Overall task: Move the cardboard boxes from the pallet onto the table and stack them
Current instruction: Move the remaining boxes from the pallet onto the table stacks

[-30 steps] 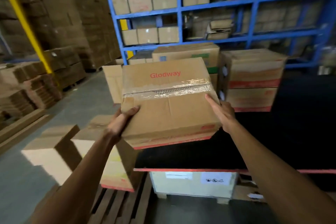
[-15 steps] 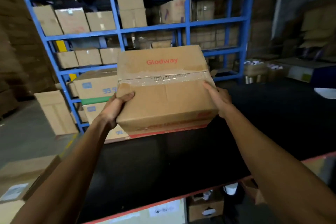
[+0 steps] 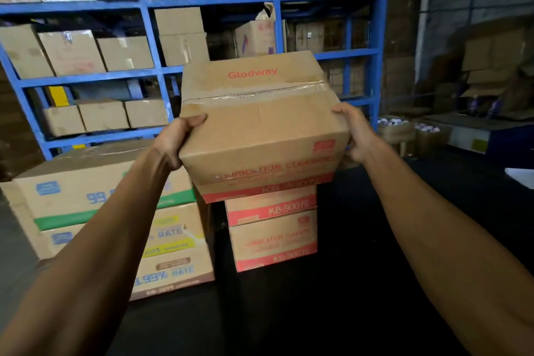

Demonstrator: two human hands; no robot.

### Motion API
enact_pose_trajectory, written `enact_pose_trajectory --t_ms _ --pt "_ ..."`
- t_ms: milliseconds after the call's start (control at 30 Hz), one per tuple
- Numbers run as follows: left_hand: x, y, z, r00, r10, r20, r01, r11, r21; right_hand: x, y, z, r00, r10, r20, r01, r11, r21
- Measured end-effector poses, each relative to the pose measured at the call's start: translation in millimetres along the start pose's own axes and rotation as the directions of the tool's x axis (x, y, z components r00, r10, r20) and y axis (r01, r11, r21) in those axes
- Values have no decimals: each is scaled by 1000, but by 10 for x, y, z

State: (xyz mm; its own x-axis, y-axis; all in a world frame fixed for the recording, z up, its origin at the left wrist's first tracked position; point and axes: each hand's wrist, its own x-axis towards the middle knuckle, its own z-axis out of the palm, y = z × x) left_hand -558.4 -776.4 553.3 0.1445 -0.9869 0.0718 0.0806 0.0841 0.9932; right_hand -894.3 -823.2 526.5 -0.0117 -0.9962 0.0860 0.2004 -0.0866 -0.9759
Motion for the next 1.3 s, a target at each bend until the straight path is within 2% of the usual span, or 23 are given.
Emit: enact_pose_trajectory --t_ms 133,233,433,633,767,867,933,1033,1067,1167,1300 --pt "589 61 76 999 -52 -10 52 999 9 732 103 -17 999 -10 46 5 994 105" --pt "986 86 128 998 -31 -49 30 999 -12 1248 167 -9 996 -35 82 23 989 147" --pt "1521 40 235 992 -32 -123 25 998 -58 2067 200 73 988 -56 146 34 988 151" --pt "1919 -116 433 958 -35 -284 19 998 -60 2704 368 78 967 -30 252 1 994 113" --pt "2071 -210 485 948 21 -319 -33 999 -30 2853 444 82 962 -22 273 4 998 65" --pt "2115 -386 417 965 142 -219 -144 990 10 2885 623 108 960 -110 256 110 994 12" --pt "2076 -539 403 959 181 -216 -174 983 52 2859 796 93 967 -154 202 154 988 14" --pt "1981 -837 382 936 184 -299 -131 973 189 2751 1081 54 971 -192 143 200 979 -45" --pt "1943 -964 352 943 171 -287 -107 968 226 2719 1201 34 973 -190 128 201 976 -85" --pt "1894 -1345 235 964 89 -249 -17 961 276 2675 1528 -35 978 -180 109 197 962 -187" --pt "1934 -1577 166 956 95 -278 -9 955 298 2651 1687 -57 978 -182 103 203 944 -259"
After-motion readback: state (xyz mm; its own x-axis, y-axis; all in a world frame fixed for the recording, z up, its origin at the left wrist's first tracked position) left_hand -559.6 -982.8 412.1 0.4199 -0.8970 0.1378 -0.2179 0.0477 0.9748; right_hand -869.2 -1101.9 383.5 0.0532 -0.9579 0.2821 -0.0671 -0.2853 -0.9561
